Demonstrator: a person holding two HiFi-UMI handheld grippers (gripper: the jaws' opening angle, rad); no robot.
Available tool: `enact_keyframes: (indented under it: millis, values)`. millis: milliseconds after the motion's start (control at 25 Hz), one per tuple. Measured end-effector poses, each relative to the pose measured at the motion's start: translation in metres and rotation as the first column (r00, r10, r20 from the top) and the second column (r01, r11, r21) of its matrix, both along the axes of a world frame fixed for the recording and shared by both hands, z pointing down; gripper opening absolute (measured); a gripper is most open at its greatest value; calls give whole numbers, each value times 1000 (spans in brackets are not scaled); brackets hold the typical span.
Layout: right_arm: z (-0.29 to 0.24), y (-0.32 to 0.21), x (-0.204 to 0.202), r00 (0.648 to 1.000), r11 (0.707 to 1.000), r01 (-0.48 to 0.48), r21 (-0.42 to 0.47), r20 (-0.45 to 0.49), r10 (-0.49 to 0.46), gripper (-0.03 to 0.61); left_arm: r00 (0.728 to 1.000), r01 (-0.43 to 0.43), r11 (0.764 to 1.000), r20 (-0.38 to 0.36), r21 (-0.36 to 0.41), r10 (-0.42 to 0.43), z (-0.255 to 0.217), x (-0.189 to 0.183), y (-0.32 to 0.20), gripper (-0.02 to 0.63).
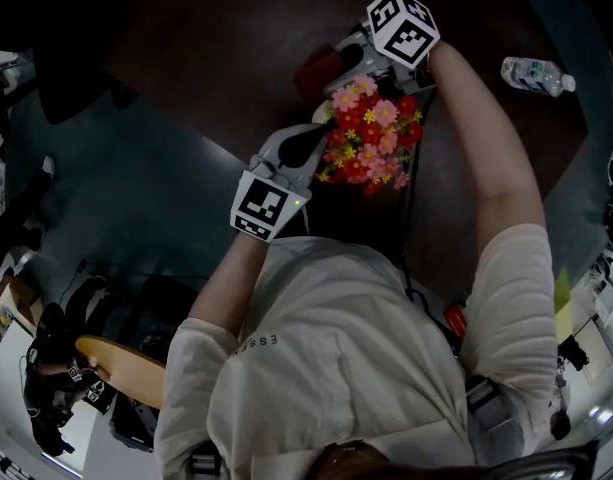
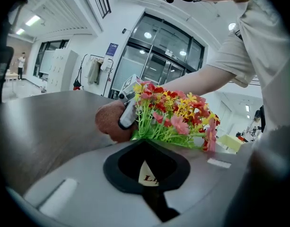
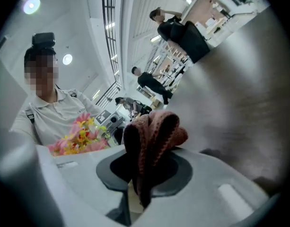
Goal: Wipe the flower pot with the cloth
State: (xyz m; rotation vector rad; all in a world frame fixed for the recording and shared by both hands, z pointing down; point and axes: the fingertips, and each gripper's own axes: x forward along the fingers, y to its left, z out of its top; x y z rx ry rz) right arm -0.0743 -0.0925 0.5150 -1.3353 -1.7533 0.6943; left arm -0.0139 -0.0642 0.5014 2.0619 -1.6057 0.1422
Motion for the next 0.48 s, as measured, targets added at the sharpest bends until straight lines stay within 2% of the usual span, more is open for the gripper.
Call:
enact_keyframes:
  millis: [200,480]
  values:
    - [4,-26,18,981,981,-194,-7,5,194,49,1000,17,1000,6,-2,-17,-1,-1,0,15]
    - [24,-46,68,915,915,-401,55,-17,402,49,1000,27,999,-5,-33,-27,2,2,1,15]
